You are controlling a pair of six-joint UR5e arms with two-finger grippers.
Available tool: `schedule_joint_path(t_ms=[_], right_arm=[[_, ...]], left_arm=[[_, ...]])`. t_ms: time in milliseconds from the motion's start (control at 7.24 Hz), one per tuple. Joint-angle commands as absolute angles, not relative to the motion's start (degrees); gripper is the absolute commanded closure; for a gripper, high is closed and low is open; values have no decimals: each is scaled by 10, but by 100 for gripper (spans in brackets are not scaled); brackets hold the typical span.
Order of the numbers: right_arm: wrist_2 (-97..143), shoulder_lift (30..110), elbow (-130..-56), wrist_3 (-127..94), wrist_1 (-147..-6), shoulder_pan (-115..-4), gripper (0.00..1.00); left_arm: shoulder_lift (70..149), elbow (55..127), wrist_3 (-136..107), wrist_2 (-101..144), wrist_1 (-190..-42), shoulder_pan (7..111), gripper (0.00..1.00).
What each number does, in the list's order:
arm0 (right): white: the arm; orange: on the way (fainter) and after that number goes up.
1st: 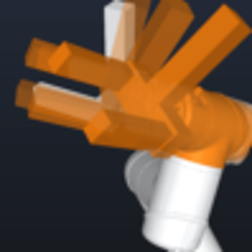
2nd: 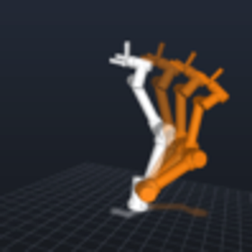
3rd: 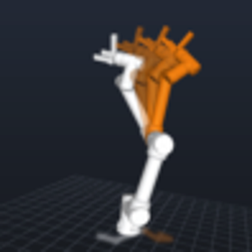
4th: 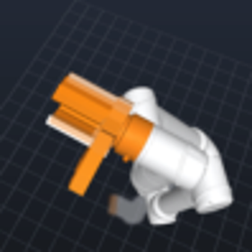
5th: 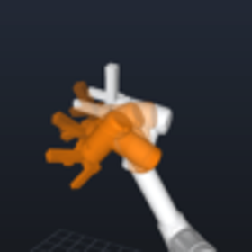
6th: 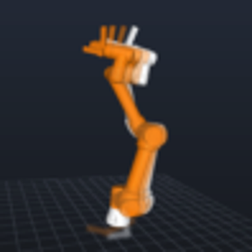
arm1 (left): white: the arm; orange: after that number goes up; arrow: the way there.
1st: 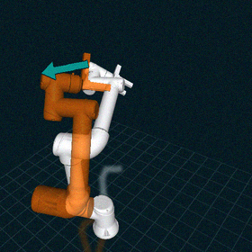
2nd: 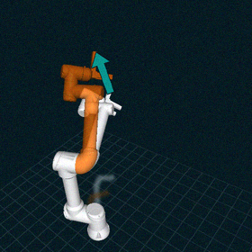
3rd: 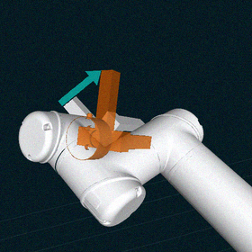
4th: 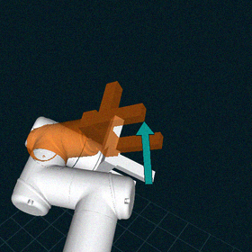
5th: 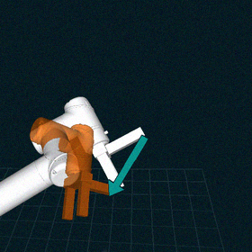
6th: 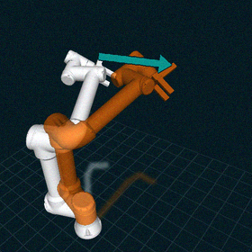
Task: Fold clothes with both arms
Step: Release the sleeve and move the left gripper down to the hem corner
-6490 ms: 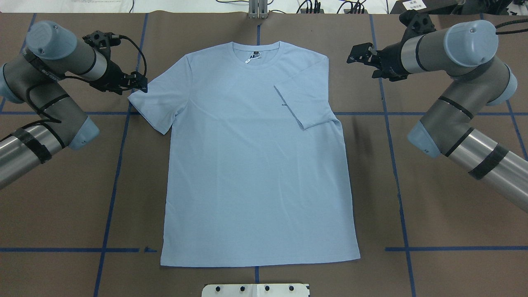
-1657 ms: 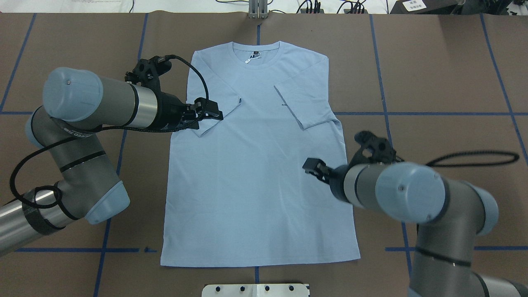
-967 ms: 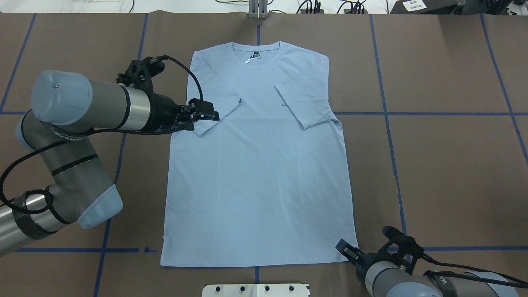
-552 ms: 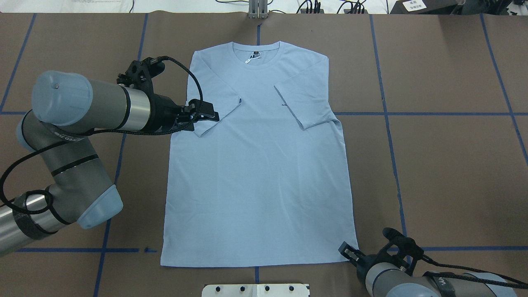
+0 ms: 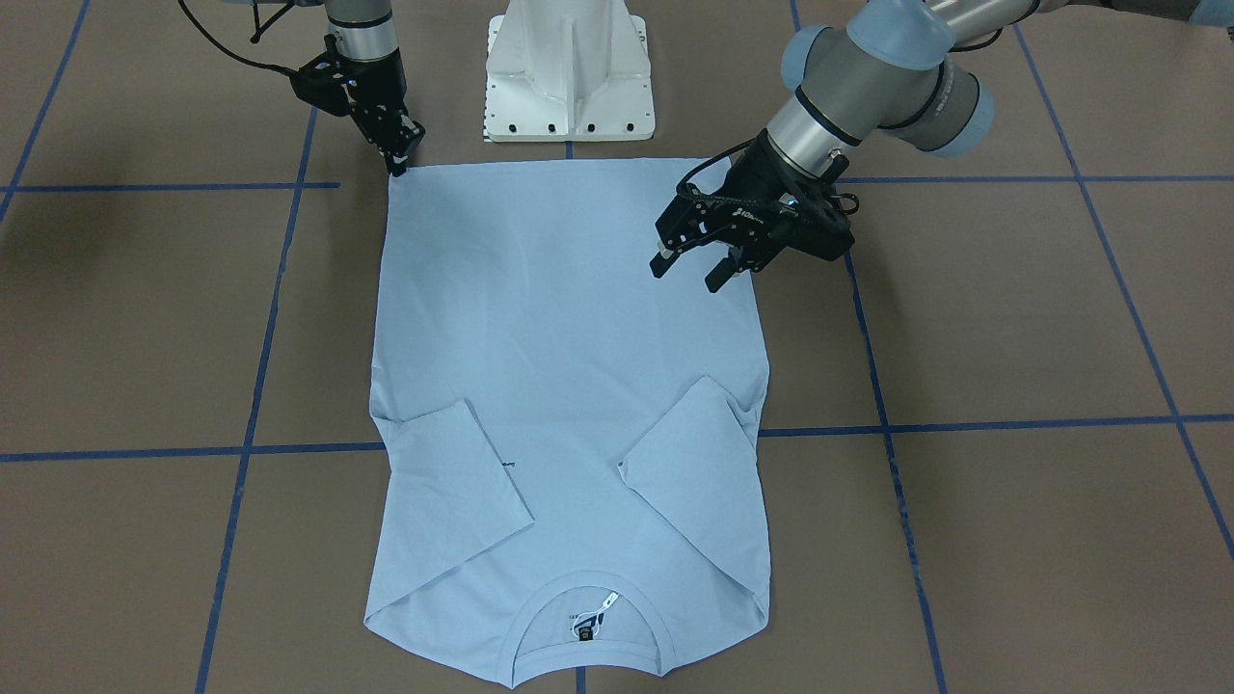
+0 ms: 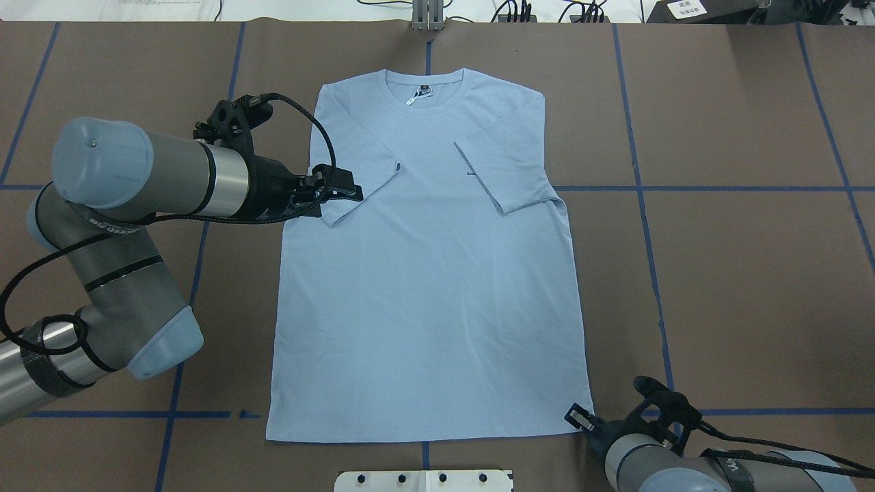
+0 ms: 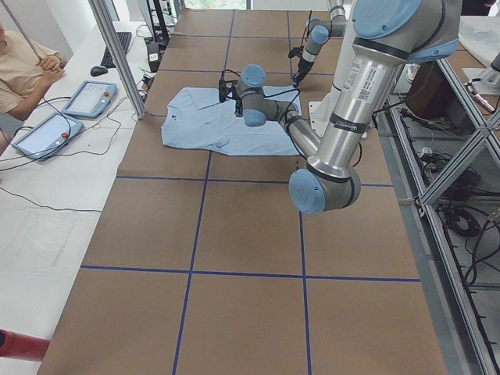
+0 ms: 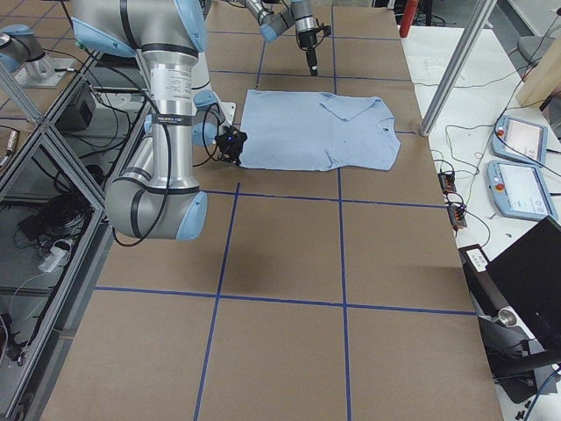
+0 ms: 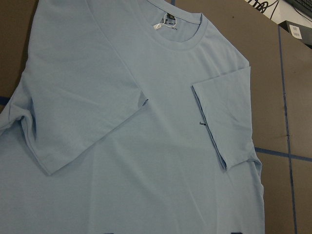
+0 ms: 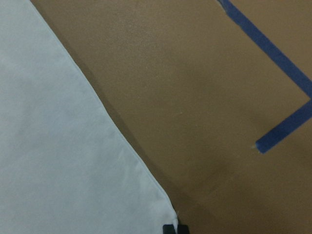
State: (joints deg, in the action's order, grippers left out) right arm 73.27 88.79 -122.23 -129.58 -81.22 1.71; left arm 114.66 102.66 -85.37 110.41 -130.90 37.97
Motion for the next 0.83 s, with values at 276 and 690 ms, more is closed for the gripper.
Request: schedule_joint_path(t_ms=[276,690], right_arm=[[733,883,-1239,-1296,-812,18,100],[733,881,-1240,-1296,-812,17,100]], left_arm=[[1112,1080,-903,1071,-1308,299,0],[985,1199,-1012,892,-1181,142,9]])
